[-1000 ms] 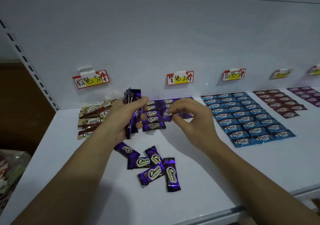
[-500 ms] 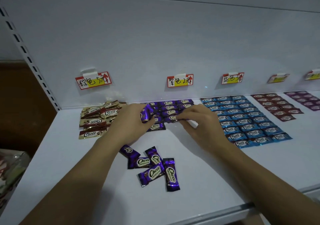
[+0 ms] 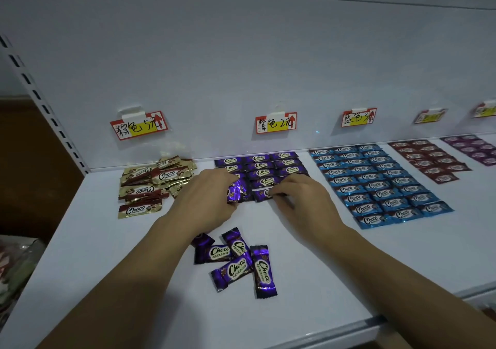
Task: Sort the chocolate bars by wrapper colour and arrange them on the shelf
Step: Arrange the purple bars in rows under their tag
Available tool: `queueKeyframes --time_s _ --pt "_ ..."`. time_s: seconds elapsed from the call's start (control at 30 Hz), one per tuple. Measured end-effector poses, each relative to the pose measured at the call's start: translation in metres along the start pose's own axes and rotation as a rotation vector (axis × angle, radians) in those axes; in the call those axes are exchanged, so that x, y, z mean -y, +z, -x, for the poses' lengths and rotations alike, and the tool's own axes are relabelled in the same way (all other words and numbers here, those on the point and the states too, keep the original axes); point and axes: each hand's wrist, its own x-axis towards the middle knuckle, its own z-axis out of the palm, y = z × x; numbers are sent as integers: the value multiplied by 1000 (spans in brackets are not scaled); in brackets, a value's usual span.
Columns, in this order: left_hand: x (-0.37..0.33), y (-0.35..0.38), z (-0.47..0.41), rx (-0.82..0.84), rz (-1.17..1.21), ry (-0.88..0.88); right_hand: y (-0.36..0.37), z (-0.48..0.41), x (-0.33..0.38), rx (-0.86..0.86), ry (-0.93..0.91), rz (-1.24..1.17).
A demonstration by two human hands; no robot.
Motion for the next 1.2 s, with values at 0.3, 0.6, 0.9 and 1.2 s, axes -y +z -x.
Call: queueKeyframes --time_s 0.3,0.6,0.9,1.2 --pt "-3 1 0 -3 -34 -10 1 -2 -1 -1 10 21" --pt "-7 -4 1 -1 -60 -10 -6 -3 10 -130 8 -249" --pt "-30 -10 2 32 -44 70 -22 -8 29 123 193 -1047" --pt "-29 -3 3 -45 243 104 -29 -8 22 134 279 -1176"
